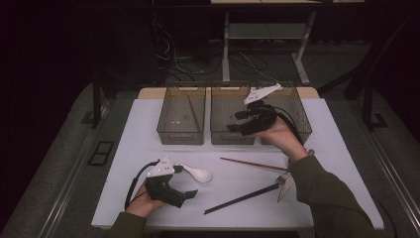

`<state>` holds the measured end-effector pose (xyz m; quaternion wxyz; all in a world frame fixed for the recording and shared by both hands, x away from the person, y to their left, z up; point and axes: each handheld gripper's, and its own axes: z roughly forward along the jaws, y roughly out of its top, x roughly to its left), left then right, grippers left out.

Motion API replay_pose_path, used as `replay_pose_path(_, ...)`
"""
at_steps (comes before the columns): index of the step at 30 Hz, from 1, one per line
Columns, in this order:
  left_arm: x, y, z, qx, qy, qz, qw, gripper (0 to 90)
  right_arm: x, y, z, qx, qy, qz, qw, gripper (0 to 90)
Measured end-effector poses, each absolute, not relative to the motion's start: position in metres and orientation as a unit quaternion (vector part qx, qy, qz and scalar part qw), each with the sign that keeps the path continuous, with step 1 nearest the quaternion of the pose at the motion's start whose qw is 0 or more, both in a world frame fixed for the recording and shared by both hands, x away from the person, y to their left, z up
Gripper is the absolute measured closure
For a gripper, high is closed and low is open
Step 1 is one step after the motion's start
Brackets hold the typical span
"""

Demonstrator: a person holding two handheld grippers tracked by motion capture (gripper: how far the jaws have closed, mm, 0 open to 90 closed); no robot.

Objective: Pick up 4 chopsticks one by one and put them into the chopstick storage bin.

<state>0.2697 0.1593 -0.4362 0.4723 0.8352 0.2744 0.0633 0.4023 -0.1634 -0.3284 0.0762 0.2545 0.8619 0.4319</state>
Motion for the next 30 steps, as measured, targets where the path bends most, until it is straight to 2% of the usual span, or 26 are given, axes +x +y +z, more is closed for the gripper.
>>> replay_pose_path(19,0.271,0.16,-0.436,0.834,0.276,0.057,0.475,0.8,0.372,-0.231,-0.352,0.266,0.849,0.447,0.09,39.1)
replay_pose_path(30,0.27,0.159,-0.435,0.836,0.271,0.057,0.474,0.8,0.354,-0.257,-0.372,0.273,0.856,0.43,0.091,40.3)
